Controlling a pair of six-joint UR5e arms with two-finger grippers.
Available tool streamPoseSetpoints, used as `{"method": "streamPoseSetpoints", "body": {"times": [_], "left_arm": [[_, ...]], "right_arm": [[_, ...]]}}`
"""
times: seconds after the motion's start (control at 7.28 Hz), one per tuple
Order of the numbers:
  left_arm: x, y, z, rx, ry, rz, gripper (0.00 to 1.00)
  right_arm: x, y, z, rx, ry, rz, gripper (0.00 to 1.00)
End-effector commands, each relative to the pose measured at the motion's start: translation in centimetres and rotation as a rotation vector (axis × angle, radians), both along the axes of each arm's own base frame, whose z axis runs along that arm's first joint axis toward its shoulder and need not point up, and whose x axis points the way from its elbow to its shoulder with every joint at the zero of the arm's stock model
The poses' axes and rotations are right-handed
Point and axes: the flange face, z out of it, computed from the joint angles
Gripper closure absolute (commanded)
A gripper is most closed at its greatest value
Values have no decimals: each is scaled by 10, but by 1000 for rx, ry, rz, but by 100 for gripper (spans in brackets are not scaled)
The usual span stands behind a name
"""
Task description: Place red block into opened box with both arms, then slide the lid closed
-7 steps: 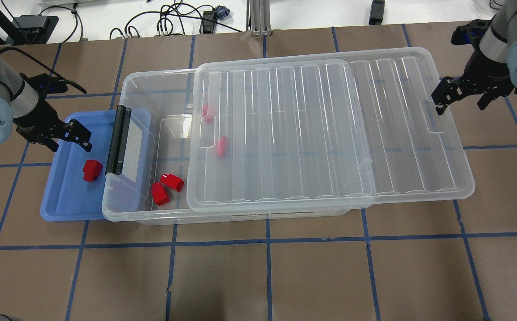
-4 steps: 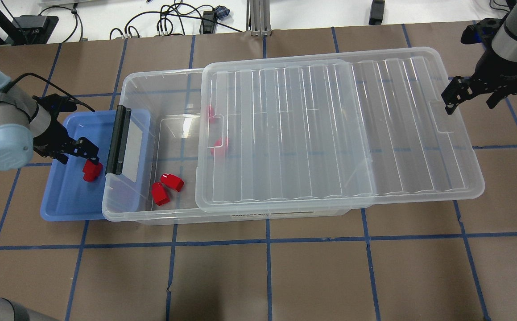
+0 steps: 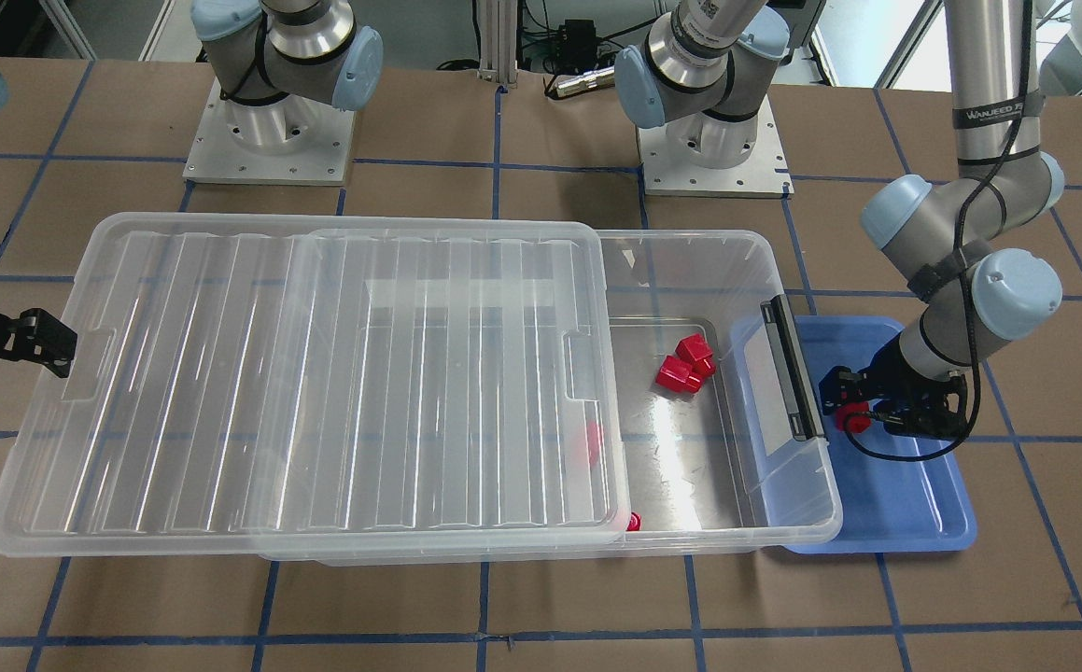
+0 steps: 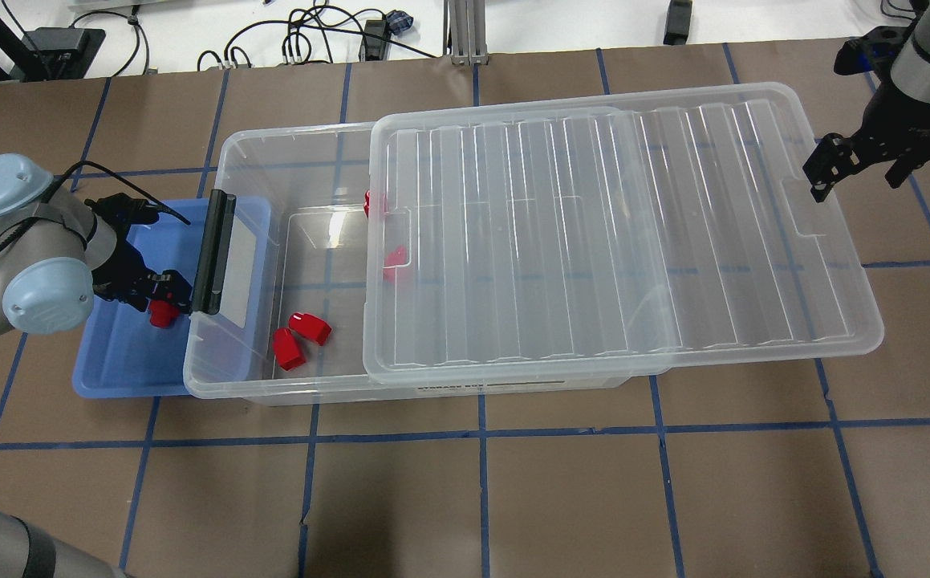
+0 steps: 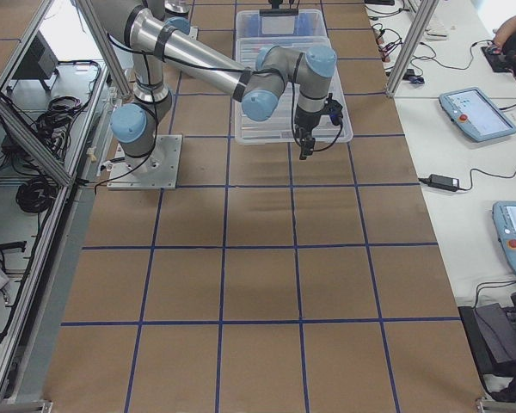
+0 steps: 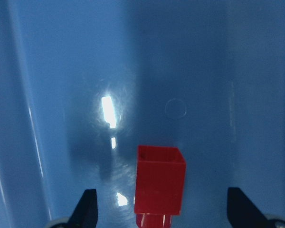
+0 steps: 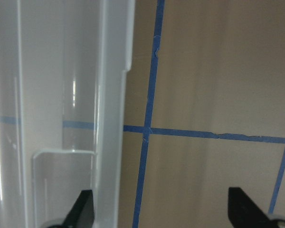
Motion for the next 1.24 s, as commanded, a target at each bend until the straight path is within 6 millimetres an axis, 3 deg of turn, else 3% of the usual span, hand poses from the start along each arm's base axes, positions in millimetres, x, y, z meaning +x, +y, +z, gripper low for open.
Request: {"method": "streamPoseSetpoints", "body": {"times": [0.0, 0.27, 0.41, 0.55, 0.69, 0.82, 0.96, 1.1], "left_arm": [[1, -7, 9, -60, -26, -11, 96], [-3, -8, 22, -84, -39, -21, 96], [-4, -11, 41, -95, -50, -22, 96], [-1, -18, 75, -76, -38, -24, 96], [-5, -30, 130, -55, -25, -37, 96], [-28, -39, 182, -21, -6, -69, 96], [-72, -44, 221, -25, -7, -89, 96], [-121, -42, 237, -35, -19, -50, 96]], "right_arm": [[0, -1, 1, -1, 1, 1, 0], [0, -1, 1, 0, 2, 1, 0], [0, -1, 1, -1, 1, 1, 0], [0, -1, 1, -4, 2, 1, 0], [0, -1, 1, -2, 2, 1, 0], [0, 0, 0, 0, 1, 11, 0], [0, -1, 2, -3, 2, 17, 0], [0, 0, 6, -8, 4, 14, 0]]}}
